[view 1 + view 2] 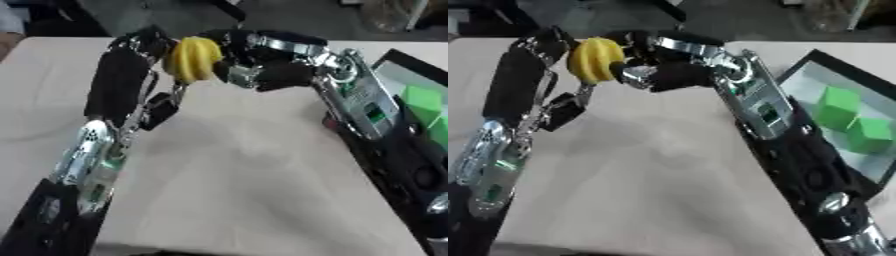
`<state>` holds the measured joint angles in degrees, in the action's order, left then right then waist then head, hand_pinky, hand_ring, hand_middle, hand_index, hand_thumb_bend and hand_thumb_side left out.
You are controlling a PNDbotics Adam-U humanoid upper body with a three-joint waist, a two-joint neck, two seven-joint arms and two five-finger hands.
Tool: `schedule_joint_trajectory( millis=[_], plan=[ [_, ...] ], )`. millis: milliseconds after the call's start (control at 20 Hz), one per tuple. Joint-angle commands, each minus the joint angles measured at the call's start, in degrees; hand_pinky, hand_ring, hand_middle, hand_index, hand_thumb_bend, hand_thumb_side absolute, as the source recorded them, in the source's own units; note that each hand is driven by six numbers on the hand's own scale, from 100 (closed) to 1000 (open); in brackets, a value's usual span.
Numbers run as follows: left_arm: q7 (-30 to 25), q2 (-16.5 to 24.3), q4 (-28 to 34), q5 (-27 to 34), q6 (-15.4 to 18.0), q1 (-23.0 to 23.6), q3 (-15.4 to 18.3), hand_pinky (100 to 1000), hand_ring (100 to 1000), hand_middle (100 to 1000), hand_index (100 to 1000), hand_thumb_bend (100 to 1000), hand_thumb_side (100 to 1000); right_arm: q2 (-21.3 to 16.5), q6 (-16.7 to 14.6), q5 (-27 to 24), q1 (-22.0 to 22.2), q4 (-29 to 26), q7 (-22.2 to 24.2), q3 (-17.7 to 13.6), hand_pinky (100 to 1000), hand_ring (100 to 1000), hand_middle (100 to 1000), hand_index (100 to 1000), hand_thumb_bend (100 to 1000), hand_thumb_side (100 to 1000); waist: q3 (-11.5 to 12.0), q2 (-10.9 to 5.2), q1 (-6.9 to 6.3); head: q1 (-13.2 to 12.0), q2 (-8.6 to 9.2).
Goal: Pick up the objects with one hand, pass them to the other hand, and then place them into the box on the other side of the table.
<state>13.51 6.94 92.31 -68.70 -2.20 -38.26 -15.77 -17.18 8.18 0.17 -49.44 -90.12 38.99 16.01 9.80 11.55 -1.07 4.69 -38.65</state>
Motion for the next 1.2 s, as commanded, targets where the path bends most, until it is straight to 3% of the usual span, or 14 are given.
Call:
schedule_joint_trajectory(
  millis=[50,550,800,1200],
  plan=[
    [0.3,-0.3,1.3,-0.5,0.1,-1.3,-0.2,670,610,584,641,165,100,-0.7,0.5,-0.7,-1.3,-1.5,1.0,0.2,1000,1000,1000,1000,100,566,0.1,-1.69,0.38,0.1,0.35],
    [-0.3,-0.7,0.5,-2.2,-0.4,-1.9,-0.3,668,606,582,643,179,100,-0.9,2.8,-2.9,-1.4,-3.0,6.5,0.9,1000,1000,1000,1000,100,590,0.0,-1.62,0.42,0.2,-0.10],
    [0.2,-0.8,1.1,-3.0,-0.9,-1.8,-0.5,661,594,572,642,186,100,-1.5,2.7,-2.6,-1.1,-3.8,4.6,0.4,1000,1000,1000,1000,100,547,0.0,-1.61,0.41,0.4,-0.09],
    [5.5,-0.6,3.6,-5.4,-3.4,-1.1,-0.5,605,510,467,610,202,100,-1.7,2.3,-1.9,-0.7,-5.1,-1.7,-1.0,1000,1000,1000,1000,100,466,-0.2,-1.54,0.45,1.3,0.16]
  ],
)
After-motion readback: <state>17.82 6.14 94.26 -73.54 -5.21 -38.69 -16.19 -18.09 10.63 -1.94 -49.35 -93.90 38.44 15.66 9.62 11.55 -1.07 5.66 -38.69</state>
